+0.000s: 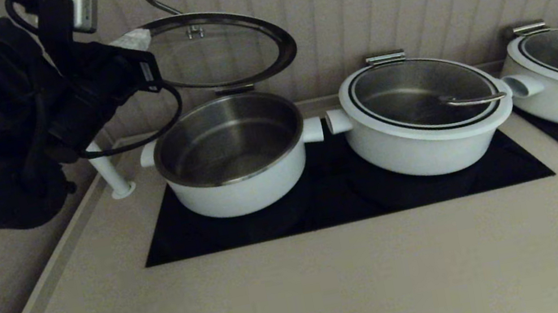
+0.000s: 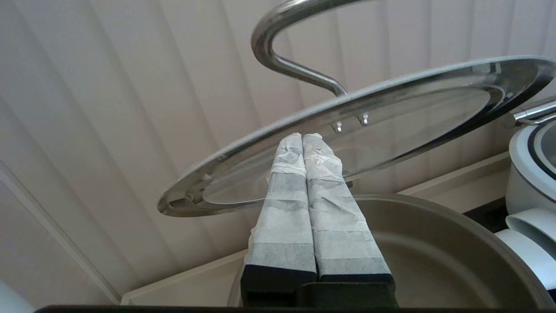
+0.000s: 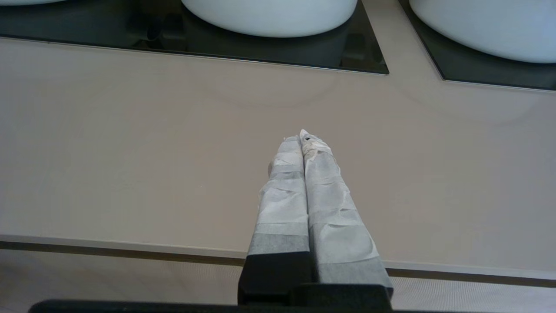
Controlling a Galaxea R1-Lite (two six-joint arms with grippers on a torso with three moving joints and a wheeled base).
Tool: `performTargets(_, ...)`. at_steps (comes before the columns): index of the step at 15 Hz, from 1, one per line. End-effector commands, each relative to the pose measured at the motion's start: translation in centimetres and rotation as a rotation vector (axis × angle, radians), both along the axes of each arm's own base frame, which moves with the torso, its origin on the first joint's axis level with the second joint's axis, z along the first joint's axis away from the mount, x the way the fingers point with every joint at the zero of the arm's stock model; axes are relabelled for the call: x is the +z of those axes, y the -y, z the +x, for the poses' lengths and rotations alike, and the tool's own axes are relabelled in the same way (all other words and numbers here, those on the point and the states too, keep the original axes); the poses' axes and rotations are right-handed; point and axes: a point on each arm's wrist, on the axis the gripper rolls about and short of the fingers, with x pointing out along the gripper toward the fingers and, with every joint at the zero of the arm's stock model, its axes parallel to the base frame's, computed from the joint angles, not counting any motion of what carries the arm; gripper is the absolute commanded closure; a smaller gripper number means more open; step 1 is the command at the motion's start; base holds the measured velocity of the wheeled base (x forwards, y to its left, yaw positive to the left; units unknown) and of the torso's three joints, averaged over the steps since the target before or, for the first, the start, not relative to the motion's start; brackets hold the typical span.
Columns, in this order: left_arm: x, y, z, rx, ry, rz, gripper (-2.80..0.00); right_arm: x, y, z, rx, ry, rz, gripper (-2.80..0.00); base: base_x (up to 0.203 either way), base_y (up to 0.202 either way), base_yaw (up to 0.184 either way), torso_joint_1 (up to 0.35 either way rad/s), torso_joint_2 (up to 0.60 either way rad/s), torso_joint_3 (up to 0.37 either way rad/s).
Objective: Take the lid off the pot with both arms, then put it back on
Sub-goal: Close the pot lid
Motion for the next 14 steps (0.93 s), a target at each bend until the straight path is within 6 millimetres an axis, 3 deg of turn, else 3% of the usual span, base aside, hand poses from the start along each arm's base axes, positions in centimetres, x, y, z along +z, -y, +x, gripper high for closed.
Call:
performTargets(1,0.8,-0.2,-0.7,0.007,0.029,0.012,0.0,0.0,0.0,0.0,0.001,-0.002,-0.001,0.0,0.0,0.0,0.0,0.0,0.0,0.0)
performTargets(9,3.1,-0.9,-3.2,0.016,0.03,0.045,0.0,0.0,0.0,0.0,0.001,-0.002,-0.001,0.0,0.0,0.0,0.0,0.0,0.0,0.0)
performTargets(14,4.9,-0.9,-3.7,-0.008,0.008,0.062,0.0,0.0,0.0,0.0,0.001,-0.002,-0.001,0.0,0.0,0.0,0.0,0.0,0.0,0.0)
